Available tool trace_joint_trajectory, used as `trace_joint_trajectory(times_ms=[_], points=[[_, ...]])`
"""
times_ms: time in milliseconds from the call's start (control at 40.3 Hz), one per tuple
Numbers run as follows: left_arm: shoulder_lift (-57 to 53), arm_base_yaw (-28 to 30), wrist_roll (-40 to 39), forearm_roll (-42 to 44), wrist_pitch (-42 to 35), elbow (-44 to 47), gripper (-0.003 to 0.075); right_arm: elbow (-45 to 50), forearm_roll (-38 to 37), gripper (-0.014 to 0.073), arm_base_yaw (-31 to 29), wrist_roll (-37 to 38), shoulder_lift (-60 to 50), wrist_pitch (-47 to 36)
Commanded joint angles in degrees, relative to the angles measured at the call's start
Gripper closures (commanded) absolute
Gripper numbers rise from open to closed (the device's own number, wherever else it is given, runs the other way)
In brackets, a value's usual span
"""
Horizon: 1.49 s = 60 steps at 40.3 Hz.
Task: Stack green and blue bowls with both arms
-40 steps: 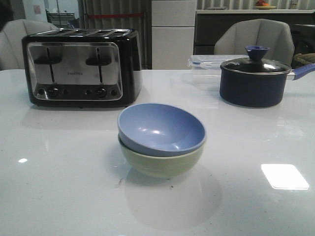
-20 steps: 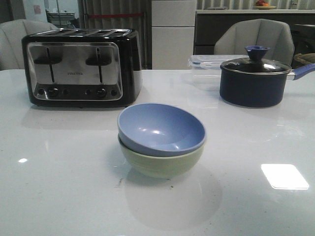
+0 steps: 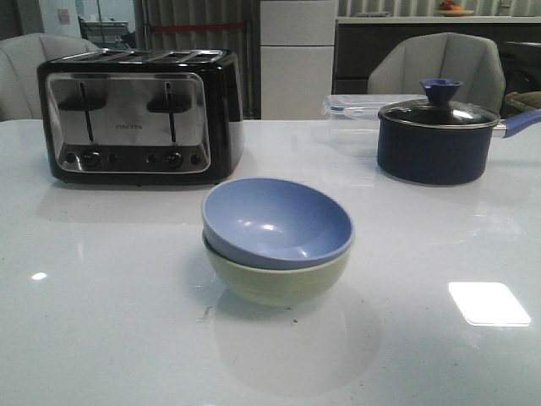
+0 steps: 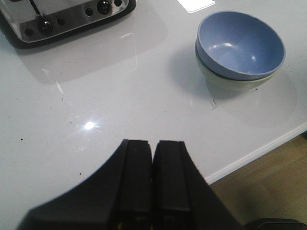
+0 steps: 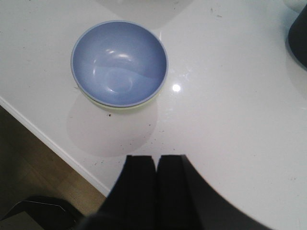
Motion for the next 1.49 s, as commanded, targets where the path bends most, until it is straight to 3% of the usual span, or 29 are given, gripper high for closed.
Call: trace_joint_trajectory(times_ms=[0, 446, 570, 793, 1165, 1463], points=[[0.02, -0.26, -0.56, 0.74, -3.23, -1.46, 0.0627, -1.42, 0.02, 0.0537, 0.10, -0.57, -0.36, -3.51], [-1.80, 1.15, -0.46, 1.57, -4.40, -0.48, 0.0627, -1.42, 0.02, 0.0537, 0.10, -0.57, -0.36, -3.51], [-6.58, 7.85, -0.34, 0.72, -13.97, 4.72, 0.0627, -1.42, 0.02, 0.0537, 0.10, -0.57, -0.36, -3.51], [-18.91, 17.42, 6.71, -5.05, -30.44, 19.94, 0.0627, -1.42, 0.02, 0.0537, 0.10, -0.57, -0.36, -3.51], [-34.02, 28.50, 6.45, -11.60, -40.92, 36.29, 0.0627, -1.42, 0.02, 0.0537, 0.10, -0.57, -0.36, -3.51], [-34.88, 29.36, 6.45, -12.44, -42.35, 37.23, 0.0627, -1.42, 0.02, 0.0537, 0.10, -0.57, -0.36, -3.51]])
